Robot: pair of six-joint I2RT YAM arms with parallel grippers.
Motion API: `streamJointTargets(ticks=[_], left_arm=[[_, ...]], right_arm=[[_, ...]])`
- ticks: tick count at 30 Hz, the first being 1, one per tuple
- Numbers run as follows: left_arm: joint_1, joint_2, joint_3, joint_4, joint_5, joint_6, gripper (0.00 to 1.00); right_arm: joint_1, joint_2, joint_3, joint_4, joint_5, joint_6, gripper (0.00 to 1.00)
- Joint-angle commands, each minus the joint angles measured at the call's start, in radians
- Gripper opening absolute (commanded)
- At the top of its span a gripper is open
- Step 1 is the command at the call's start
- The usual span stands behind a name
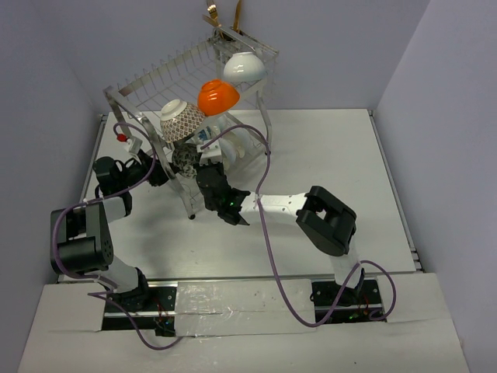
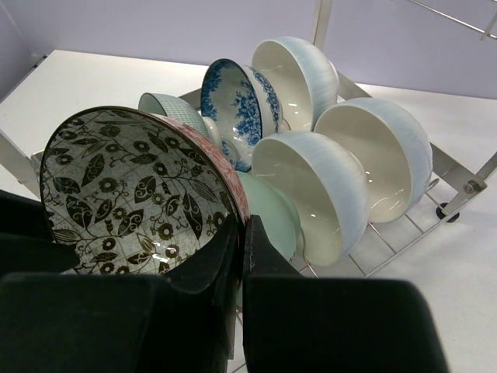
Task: Load the bowls into the dish rack
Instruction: Pass from the right arm to the left
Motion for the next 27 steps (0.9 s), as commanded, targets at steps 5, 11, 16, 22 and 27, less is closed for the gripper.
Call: streamJointTargets(ticks=[5, 11, 16, 22, 27], left_arm=[[-0.013, -0.007, 0.014, 0.1, -0.056, -0.029, 0.33], [-0.026, 0.007, 0.021, 0.131, -0.059, -0.083, 0.22], [-0.046, -0.007, 0.026, 0.079, -0.093, -0.051, 0.24], [-0.058, -0.007, 0.026, 0.073, -0.112, -0.059, 0.33], [-0.066, -0.015, 0.026, 0.044, -0.136, -0.046, 0.32]], right_arm=[[0.008, -0.006, 0.015, 0.114, 0.003, 0.014, 0.0], [0.015, 0.009, 0.018, 0.128, 0.017, 0.003, 0.0], [0.018, 0.015, 0.029, 0.121, 0.029, 0.007, 0.0], [0.028, 0.026, 0.041, 0.111, 0.047, -0.002, 0.0], [0.038, 0.038, 0.053, 0.106, 0.061, -0.014, 0.0]])
